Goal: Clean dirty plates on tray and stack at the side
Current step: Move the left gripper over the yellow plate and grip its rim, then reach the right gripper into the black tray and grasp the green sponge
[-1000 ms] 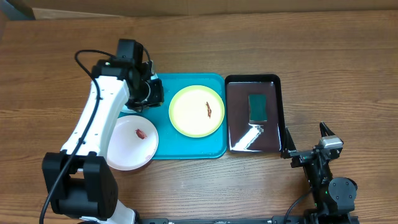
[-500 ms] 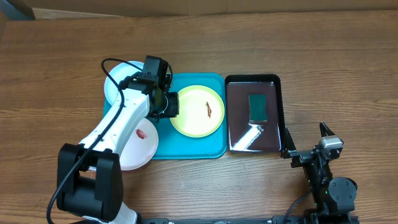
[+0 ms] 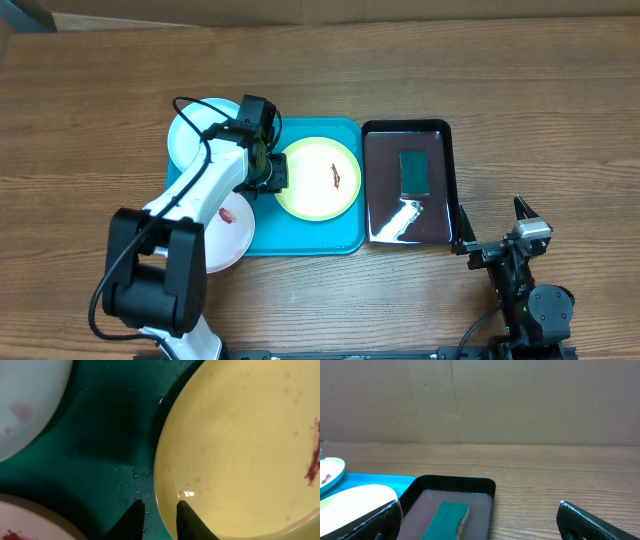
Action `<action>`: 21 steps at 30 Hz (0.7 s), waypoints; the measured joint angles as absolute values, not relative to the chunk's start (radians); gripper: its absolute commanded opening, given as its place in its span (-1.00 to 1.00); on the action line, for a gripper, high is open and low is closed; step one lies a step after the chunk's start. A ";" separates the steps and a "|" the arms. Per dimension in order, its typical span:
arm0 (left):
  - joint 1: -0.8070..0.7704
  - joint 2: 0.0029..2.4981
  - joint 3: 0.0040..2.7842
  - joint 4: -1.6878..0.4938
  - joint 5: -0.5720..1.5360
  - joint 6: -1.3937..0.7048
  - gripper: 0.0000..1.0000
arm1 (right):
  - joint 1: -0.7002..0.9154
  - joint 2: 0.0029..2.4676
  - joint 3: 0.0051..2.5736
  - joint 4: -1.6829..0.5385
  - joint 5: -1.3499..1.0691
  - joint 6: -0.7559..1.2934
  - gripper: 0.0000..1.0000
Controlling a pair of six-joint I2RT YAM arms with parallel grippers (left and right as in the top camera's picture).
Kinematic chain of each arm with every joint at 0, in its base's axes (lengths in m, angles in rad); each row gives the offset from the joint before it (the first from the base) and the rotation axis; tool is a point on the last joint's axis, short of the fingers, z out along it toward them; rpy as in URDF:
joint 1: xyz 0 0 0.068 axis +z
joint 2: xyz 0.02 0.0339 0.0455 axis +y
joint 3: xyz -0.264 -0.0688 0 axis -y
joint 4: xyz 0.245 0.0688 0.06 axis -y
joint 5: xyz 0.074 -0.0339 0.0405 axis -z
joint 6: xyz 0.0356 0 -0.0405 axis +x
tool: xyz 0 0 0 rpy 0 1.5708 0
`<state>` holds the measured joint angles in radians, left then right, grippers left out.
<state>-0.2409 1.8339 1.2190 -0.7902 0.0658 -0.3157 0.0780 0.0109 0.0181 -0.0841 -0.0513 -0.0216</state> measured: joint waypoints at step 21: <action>-0.241 1.850 1.218 -0.746 0.066 -0.316 -0.50 | 0.078 0.033 0.066 -0.212 -0.179 0.179 1.00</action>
